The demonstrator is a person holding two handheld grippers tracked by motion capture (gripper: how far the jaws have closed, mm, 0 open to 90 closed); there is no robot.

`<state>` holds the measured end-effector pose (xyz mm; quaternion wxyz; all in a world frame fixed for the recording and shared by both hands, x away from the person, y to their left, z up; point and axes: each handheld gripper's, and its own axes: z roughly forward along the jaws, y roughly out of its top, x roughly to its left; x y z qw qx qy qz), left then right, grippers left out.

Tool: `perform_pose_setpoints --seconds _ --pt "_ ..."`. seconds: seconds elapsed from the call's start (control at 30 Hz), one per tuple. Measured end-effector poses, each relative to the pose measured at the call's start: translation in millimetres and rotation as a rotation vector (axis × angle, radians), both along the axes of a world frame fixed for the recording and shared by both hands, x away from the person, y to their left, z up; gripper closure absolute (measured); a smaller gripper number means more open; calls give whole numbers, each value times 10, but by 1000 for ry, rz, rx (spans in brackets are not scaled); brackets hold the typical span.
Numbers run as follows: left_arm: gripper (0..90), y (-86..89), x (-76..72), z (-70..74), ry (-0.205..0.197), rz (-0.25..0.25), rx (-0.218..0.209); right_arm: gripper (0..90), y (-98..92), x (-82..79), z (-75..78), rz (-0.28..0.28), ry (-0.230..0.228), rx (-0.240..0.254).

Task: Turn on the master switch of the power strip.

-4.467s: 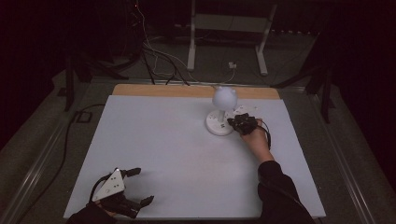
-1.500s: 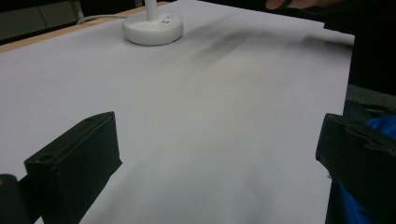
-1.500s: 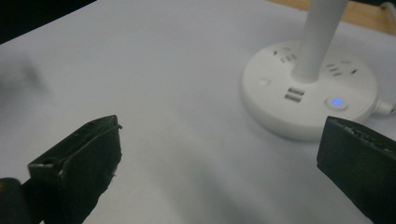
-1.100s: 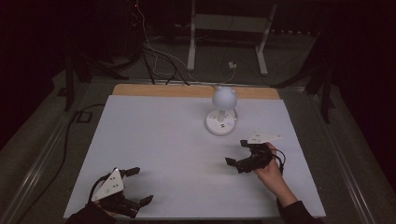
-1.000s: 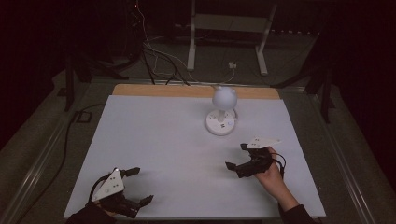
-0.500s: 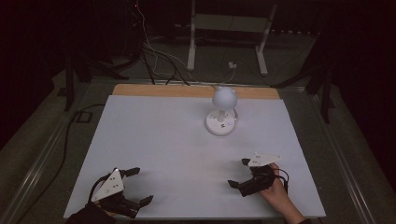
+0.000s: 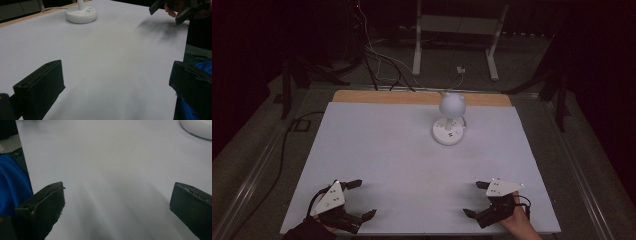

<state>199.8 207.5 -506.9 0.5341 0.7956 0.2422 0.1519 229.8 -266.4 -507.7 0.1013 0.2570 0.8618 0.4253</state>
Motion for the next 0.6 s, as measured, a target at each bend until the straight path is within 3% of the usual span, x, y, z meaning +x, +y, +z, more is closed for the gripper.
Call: perform_pose_setpoints --seconds 0.2,0.43,0.6 --pt "2 -6 3 -3 1 -1 0 0 -107 -20 -77 -19 -8 -29" --pt "2 6 4 2 2 0 -6 0 -76 23 -93 -16 -45 -26" --pt "2 3 5 2 3 -1 -10 0 -79 37 -97 -20 -48 -24"
